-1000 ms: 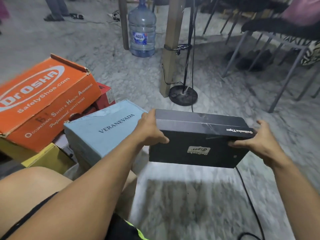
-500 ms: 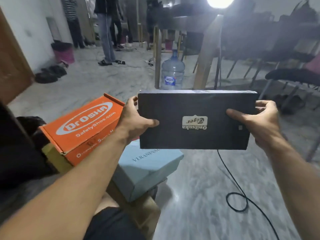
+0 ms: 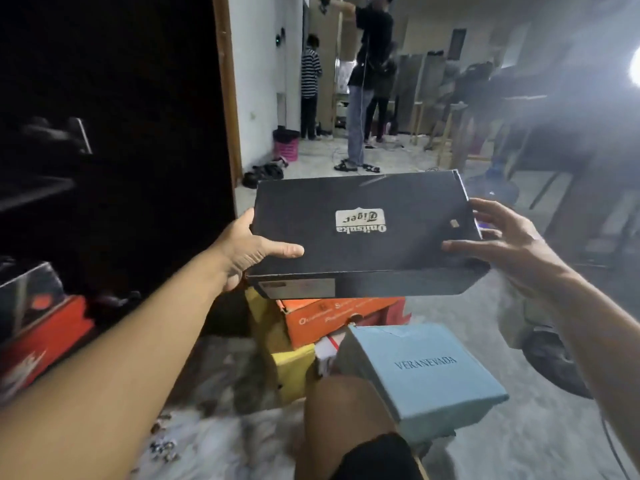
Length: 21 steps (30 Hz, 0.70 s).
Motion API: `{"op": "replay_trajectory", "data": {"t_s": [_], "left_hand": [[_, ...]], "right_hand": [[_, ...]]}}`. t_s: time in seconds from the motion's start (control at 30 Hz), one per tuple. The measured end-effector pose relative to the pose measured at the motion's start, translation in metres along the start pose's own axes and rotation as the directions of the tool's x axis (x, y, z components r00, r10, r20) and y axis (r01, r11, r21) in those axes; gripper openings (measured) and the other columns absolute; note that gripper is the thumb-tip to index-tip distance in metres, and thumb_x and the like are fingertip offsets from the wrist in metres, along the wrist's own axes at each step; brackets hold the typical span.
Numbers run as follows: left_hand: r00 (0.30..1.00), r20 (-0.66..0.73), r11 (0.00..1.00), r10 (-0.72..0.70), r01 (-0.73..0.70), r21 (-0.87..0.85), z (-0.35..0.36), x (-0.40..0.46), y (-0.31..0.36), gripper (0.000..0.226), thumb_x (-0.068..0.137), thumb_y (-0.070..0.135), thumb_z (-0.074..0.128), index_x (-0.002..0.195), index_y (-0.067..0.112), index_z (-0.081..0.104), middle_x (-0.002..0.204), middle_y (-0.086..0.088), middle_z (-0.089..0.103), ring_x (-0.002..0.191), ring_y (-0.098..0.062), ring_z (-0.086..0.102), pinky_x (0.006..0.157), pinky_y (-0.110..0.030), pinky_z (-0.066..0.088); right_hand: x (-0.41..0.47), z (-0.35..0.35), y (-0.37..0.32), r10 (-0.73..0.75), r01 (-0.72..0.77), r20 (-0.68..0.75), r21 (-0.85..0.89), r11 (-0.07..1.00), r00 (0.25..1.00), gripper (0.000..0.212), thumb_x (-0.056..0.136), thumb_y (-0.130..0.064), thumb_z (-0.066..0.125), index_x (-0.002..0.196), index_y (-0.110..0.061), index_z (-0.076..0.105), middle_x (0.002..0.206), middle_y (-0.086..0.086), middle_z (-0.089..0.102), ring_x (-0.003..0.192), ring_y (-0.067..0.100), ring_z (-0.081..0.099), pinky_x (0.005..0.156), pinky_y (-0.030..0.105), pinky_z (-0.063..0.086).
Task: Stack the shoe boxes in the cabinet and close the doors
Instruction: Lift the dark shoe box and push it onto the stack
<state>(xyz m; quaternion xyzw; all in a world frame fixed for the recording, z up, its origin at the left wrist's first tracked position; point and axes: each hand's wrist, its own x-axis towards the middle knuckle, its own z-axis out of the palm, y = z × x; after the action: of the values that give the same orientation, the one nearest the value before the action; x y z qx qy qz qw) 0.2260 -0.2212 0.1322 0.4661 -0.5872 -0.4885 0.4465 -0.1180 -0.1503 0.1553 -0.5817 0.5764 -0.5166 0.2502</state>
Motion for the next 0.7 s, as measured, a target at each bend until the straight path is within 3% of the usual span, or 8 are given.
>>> {"op": "replay_trajectory", "data": {"t_s": [0.17, 0.23, 0.3, 0.4, 0.47, 0.53, 0.63, 0.7], "left_hand": [[0.997, -0.046, 0.988, -0.056, 0.062, 0.144, -0.074, -0.036, -0.012, 0.116, 0.025, 0.028, 0.098, 0.130, 0.022, 0.047, 0.122, -0.001, 0.063, 0.117, -0.022, 0.057, 0.106, -0.049, 0.043], [0.993, -0.078, 0.983, -0.088, 0.099, 0.153, -0.099, -0.050, -0.016, 0.118, 0.022, 0.036, 0.096, 0.129, 0.023, 0.048, 0.121, 0.000, 0.064, 0.116, -0.021, 0.058, 0.105, -0.048, 0.044], [0.988, -0.102, 0.979, -0.117, 0.131, 0.153, -0.122, -0.063, -0.024, 0.125, 0.014, 0.043, 0.097, 0.126, 0.024, 0.047, 0.122, 0.001, 0.064, 0.117, -0.019, 0.058, 0.107, -0.044, 0.043], [0.976, -0.175, 0.970, -0.131, 0.163, 0.180, -0.151, -0.080, -0.035, 0.123, 0.022, 0.037, 0.099, 0.131, 0.023, 0.043, 0.120, 0.008, 0.062, 0.123, -0.016, 0.053, 0.110, -0.035, 0.038], [0.941, -0.295, 0.964, -0.165, 0.218, 0.154, -0.170, -0.089, -0.047, 0.130, 0.034, 0.027, 0.096, 0.146, 0.019, 0.032, 0.125, 0.011, 0.057, 0.127, -0.015, 0.047, 0.110, -0.030, 0.034], [0.904, -0.366, 0.954, -0.219, 0.277, 0.113, -0.188, -0.099, -0.057, 0.153, 0.025, 0.032, 0.098, 0.154, 0.016, 0.017, 0.142, 0.004, 0.049, 0.133, -0.017, 0.042, 0.113, -0.034, 0.031], [0.846, -0.452, 0.946, -0.281, 0.322, 0.015, -0.216, -0.114, -0.074, 0.149, 0.025, 0.029, 0.100, 0.152, 0.013, 0.023, 0.136, 0.000, 0.054, 0.130, -0.018, 0.044, 0.112, -0.033, 0.032], [0.792, -0.509, 0.932, -0.337, 0.358, -0.060, -0.232, -0.120, -0.085, 0.162, 0.012, 0.032, 0.099, 0.153, 0.013, 0.020, 0.147, -0.006, 0.045, 0.136, -0.023, 0.040, 0.114, -0.039, 0.032]], "right_hand": [[0.007, 0.067, -0.026, -0.069, 0.088, 0.270, -0.058, 0.994, 0.960, 0.069, 0.047, -0.014, 0.087, 0.098, -0.051, 0.060, 0.098, -0.035, 0.064, 0.086, -0.008, 0.067, 0.073, 0.015, 0.055], [0.008, 0.096, -0.033, -0.071, 0.118, 0.352, -0.114, 0.987, 0.933, 0.071, 0.046, -0.014, 0.089, 0.097, -0.050, 0.056, 0.100, -0.032, 0.060, 0.093, -0.003, 0.064, 0.084, 0.023, 0.049], [0.011, 0.126, -0.038, -0.085, 0.179, 0.397, -0.206, 0.962, 0.914, 0.083, 0.053, -0.011, 0.092, 0.116, -0.047, 0.052, 0.102, -0.024, 0.059, 0.101, 0.009, 0.059, 0.090, 0.028, 0.044], [0.019, 0.172, -0.044, -0.100, 0.236, 0.436, -0.269, 0.934, 0.894, 0.091, 0.052, -0.019, 0.094, 0.134, -0.025, 0.054, 0.117, -0.005, 0.063, 0.115, 0.020, 0.058, 0.097, 0.035, 0.047], [0.025, 0.204, -0.044, -0.104, 0.266, 0.475, -0.287, 0.920, 0.874, 0.090, 0.052, -0.028, 0.094, 0.133, -0.024, 0.057, 0.125, 0.000, 0.062, 0.116, 0.024, 0.058, 0.094, 0.039, 0.050], [0.029, 0.235, -0.045, -0.106, 0.298, 0.528, -0.293, 0.909, 0.843, 0.085, 0.056, -0.029, 0.093, 0.133, -0.021, 0.058, 0.125, 0.004, 0.062, 0.112, 0.030, 0.059, 0.090, 0.044, 0.053], [0.034, 0.282, -0.047, -0.143, 0.376, 0.607, -0.275, 0.885, 0.781, 0.078, 0.059, -0.026, 0.091, 0.130, -0.016, 0.060, 0.118, 0.006, 0.064, 0.105, 0.028, 0.062, 0.089, 0.047, 0.053], [0.038, 0.315, -0.049, -0.141, 0.381, 0.651, -0.243, 0.892, 0.746, 0.073, 0.064, -0.020, 0.089, 0.130, -0.016, 0.059, 0.116, 0.004, 0.064, 0.103, 0.025, 0.061, 0.089, 0.040, 0.052]]}}
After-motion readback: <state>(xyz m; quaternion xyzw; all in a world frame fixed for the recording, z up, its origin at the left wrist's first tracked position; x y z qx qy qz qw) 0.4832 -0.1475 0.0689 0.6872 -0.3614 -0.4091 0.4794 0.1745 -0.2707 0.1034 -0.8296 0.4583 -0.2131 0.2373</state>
